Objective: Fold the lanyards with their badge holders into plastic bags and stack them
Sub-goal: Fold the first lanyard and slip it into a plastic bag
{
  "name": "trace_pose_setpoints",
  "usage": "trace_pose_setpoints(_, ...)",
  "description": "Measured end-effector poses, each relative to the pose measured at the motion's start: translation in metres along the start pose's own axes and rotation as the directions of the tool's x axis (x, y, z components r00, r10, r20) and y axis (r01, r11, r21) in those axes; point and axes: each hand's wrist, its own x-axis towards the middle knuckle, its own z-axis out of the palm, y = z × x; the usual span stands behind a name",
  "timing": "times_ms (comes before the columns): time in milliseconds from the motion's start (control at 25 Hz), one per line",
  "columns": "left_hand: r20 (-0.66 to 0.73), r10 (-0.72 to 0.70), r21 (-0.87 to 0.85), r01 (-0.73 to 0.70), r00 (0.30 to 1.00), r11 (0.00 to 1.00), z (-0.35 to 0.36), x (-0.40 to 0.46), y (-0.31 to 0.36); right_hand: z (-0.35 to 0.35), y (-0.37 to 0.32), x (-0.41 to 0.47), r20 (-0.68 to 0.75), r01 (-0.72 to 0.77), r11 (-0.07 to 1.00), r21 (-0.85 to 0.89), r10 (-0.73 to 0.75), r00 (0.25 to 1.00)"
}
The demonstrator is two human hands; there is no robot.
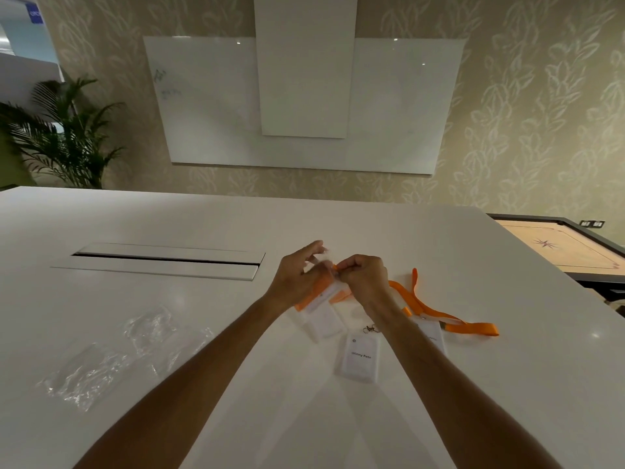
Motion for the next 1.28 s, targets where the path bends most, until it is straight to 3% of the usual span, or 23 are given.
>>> trace_pose_setpoints(80,-0.041,-0.120,-0.077,0.117,0.992,0.990,-0.005,0.005,0.003,0.001,0.001,0.001,0.028,0.014,1.000,-0.025,-0.014,1.000)
trace_pose_setpoints(280,0.018,-0.296,-0.271,0.290,0.955,0.918,-0.011,0.008,0.004,0.001,0.005,0.005,0.071,0.059,0.997,-0.051,-0.055,0.996)
trace_pose_setpoints(400,0.008,-0.348,-0.387,0.323,0.938,0.863,-0.007,0.003,0.006,-0.002,0.006,0.005,0.091,0.074,0.996,-0.042,-0.070,0.993)
trace_pose_setpoints(600,-0.044,-0.401,-0.456,0.339,0.915,0.823,-0.004,-0.001,0.007,-0.003,0.011,0.012,0.079,0.133,0.970,-0.205,-0.119,0.990)
trace_pose_setpoints(760,-0.097,-0.434,-0.553,0.314,0.896,0.772,-0.008,0.000,0.008,-0.002,0.018,0.014,0.115,0.129,0.990,-0.055,-0.122,0.986)
trace_pose_setpoints(1000,-0.147,-0.453,-0.631,0.270,0.879,0.728,-0.015,-0.001,0.002,0.004,0.020,0.008,0.037,0.087,0.979,0.183,-0.096,0.995)
trace_pose_setpoints(1280,-0.163,-0.513,-0.737,0.241,0.843,0.631,-0.022,-0.007,0.002,0.022,0.031,-0.004,0.189,-0.003,0.973,0.229,-0.041,0.981)
